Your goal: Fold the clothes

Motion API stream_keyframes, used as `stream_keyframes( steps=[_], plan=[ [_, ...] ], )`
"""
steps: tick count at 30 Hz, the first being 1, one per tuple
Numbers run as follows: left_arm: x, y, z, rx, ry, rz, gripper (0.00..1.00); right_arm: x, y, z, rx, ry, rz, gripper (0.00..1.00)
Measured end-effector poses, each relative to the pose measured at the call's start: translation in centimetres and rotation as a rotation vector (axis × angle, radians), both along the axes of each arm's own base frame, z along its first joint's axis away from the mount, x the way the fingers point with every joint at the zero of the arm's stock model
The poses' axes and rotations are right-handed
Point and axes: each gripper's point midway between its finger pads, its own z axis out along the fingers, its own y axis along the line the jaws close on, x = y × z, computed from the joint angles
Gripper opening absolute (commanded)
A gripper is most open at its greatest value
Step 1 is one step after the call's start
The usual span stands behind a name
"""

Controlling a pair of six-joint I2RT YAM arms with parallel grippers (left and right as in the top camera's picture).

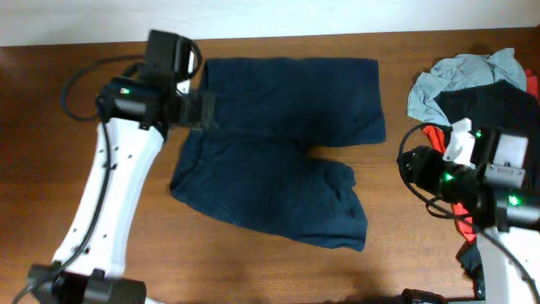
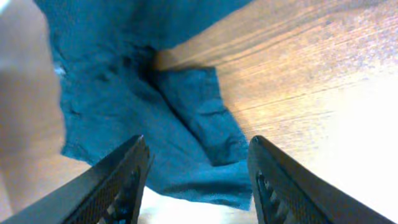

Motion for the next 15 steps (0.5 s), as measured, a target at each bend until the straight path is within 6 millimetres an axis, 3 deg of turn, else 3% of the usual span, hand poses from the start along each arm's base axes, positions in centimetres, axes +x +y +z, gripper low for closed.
stream_keyframes(
  steps=[7, 12, 15],
  plan=[
    [-1.9, -0.7, -8.9, -0.045, 0.166, 0.023, 0.98, 1.3, 1.1, -6.3, 0.052, 0.177, 0.18, 0.53],
    [-3.3, -0.6, -12.9, -0.054, 0.221, 0.05, 0.98, 2.4, 2.5, -11.3, 0.111, 0.294, 0.274, 0.53],
    [-3.8, -0.5, -14.7, -0.054, 0.246, 0.061, 0.98, 3.6, 4.4, -13.8, 0.116, 0.308, 0.349, 0.54]
  ],
)
